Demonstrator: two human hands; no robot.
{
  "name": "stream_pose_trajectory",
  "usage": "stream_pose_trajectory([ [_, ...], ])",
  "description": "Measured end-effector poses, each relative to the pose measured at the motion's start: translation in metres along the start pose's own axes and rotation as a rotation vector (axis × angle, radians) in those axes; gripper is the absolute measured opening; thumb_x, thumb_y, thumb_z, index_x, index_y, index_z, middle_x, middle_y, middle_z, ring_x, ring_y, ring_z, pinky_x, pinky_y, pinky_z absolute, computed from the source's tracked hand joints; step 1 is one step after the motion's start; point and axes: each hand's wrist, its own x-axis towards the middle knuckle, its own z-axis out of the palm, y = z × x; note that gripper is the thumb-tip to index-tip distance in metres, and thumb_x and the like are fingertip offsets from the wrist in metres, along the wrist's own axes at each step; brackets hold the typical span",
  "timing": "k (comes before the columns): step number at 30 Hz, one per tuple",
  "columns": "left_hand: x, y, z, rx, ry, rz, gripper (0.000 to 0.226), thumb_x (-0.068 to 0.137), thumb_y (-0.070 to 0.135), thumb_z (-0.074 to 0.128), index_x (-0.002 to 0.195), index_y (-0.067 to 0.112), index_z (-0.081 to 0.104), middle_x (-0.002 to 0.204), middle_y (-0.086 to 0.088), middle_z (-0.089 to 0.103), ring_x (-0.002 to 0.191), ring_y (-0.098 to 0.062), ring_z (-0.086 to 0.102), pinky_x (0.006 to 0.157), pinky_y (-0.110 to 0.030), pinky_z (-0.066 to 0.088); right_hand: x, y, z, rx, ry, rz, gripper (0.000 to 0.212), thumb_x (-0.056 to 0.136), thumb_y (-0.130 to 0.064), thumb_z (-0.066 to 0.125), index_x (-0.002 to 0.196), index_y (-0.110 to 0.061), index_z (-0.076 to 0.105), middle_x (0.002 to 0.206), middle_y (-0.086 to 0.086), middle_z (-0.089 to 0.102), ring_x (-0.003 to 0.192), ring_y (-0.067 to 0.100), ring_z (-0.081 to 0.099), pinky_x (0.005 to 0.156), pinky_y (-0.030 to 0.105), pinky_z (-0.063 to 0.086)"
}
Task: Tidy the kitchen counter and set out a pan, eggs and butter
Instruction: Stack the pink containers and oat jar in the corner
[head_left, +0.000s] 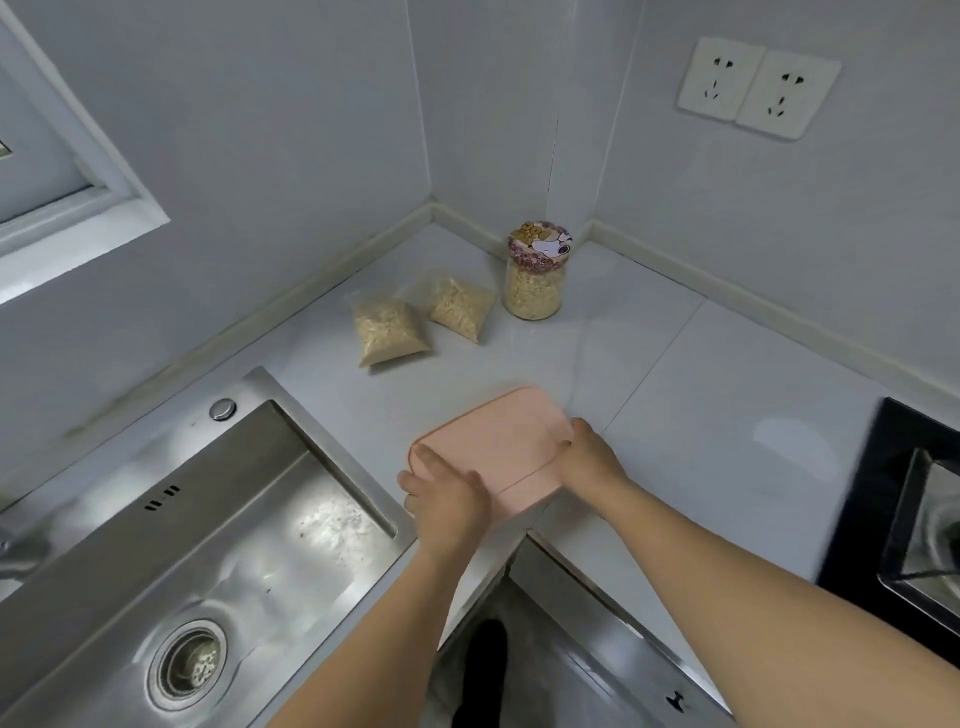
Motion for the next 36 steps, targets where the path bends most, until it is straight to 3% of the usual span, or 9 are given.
stream_pose_trajectory([
  [6,0.035,0.001,0.005,0.074,0.020,0.125,0.072,0.097,0.042,0.039,0.152,0.021,-0.001,0.151,-0.021,0.007,0.131,-0.043,0.025,0.098,-0.050,0.039,0.026,0.004,0.010,0.085,0.050,0.145,0.033,0.098,-0.013,0.030,0.125,-0.006,0.048,0.117,0.011,0.057,0.097,0.026,0.055,0.076,0.032,0.045],
  [13,0.056,0.010,0.005,0.148,0.088,0.232,0.067,0.096,0.047,0.036,0.150,0.022,0.005,0.147,-0.021,0.015,0.125,-0.041,0.033,0.085,-0.046,0.047,0.047,-0.001,0.017,0.271,0.137,0.193,0.028,0.099,-0.019,0.030,0.114,-0.012,0.052,0.101,0.004,0.057,0.089,0.023,0.055,0.073,0.033,0.045],
  [17,0.065,0.017,0.005,0.140,0.066,0.235,0.065,0.096,0.044,0.037,0.149,0.022,0.008,0.147,-0.021,0.017,0.123,-0.041,0.033,0.087,-0.047,0.045,0.056,-0.003,0.020,0.314,0.204,0.229,0.024,0.098,-0.014,0.029,0.105,-0.019,0.051,0.097,0.003,0.057,0.087,0.024,0.055,0.075,0.033,0.046],
  [23,0.078,0.038,0.006,0.159,-0.015,0.288,0.061,0.095,0.042,0.041,0.149,0.027,0.016,0.144,-0.020,0.023,0.122,-0.041,0.038,0.095,-0.048,0.043,0.060,0.010,0.011,0.385,0.292,0.345,0.034,0.090,-0.009,0.032,0.109,-0.010,0.061,0.101,0.008,0.063,0.087,0.027,0.059,0.070,0.031,0.047],
  [29,0.050,0.082,0.026,0.272,-0.137,0.439,0.057,0.096,0.035,0.041,0.149,0.030,0.021,0.145,-0.017,0.022,0.122,-0.038,0.037,0.096,-0.046,0.038,0.034,0.051,-0.027,0.573,0.398,0.473,0.032,0.087,-0.008,0.038,0.106,-0.011,0.064,0.103,0.008,0.066,0.091,0.029,0.061,0.079,0.035,0.052],
  [36,-0.036,0.125,0.055,0.367,-0.210,0.693,0.054,0.097,0.035,0.040,0.148,0.032,0.024,0.148,-0.017,0.020,0.122,-0.039,0.040,0.097,-0.046,0.039,-0.041,0.112,-0.084,0.754,0.554,0.502,0.017,0.083,-0.005,0.052,0.094,-0.007,0.064,0.095,0.009,0.067,0.085,0.027,0.062,0.071,0.030,0.047],
])
